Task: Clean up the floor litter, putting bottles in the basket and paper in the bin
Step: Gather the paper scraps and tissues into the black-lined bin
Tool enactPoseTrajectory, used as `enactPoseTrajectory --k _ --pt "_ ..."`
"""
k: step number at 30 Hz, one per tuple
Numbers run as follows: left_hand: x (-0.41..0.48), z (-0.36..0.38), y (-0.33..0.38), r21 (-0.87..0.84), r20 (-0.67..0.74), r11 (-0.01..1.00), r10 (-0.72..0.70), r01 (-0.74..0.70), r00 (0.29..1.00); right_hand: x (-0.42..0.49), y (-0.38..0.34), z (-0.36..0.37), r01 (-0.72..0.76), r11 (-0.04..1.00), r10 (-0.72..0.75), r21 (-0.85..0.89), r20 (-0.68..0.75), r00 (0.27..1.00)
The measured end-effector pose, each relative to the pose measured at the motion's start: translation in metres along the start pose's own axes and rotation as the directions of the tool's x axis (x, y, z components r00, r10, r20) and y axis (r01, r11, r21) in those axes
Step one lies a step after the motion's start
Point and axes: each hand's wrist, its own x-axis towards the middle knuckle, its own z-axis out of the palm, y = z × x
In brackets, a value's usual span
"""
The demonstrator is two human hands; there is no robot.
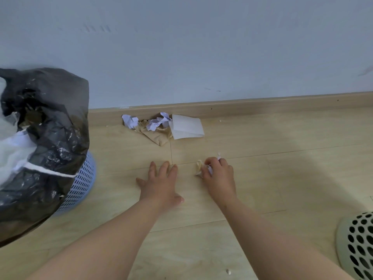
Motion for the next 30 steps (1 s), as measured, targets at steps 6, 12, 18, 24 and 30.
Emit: enactPoseTrajectory --k 6,12,18,24,30 --pt "-0.002 0.005 -0.006 0.022 -0.019 0.999 0.049 -0.049 0.999 -0.012 0.001 -0.019 -0.158 0.912 0.271 0.379 -0.266 0.925" --pt "-0.007 0.006 -0.01 0.039 -0.002 0.995 0.091 -0.091 0.996 -0.027 -0.004 -0.008 0.153 0.979 -0.148 -0.134 0.049 0.988" --pt "0.001 -0.032 -0.002 -0.13 -0.279 0.967 0.175 -0.218 0.944 -0.03 0.009 0.009 0.114 0.986 -0.116 -0.121 -0.006 0.993" --pt "0.059 -0.078 0.023 0.268 -0.447 0.94 0.315 -0.21 0.837 0.011 0.012 -0.001 0.008 0.999 -0.001 -0.054 0.128 0.992" --pt "0.095 -0.079 0.024 0.252 -0.212 0.951 0.235 -0.179 0.949 0.029 0.012 -0.001 -0.111 0.993 0.114 -0.027 0.315 0.942"
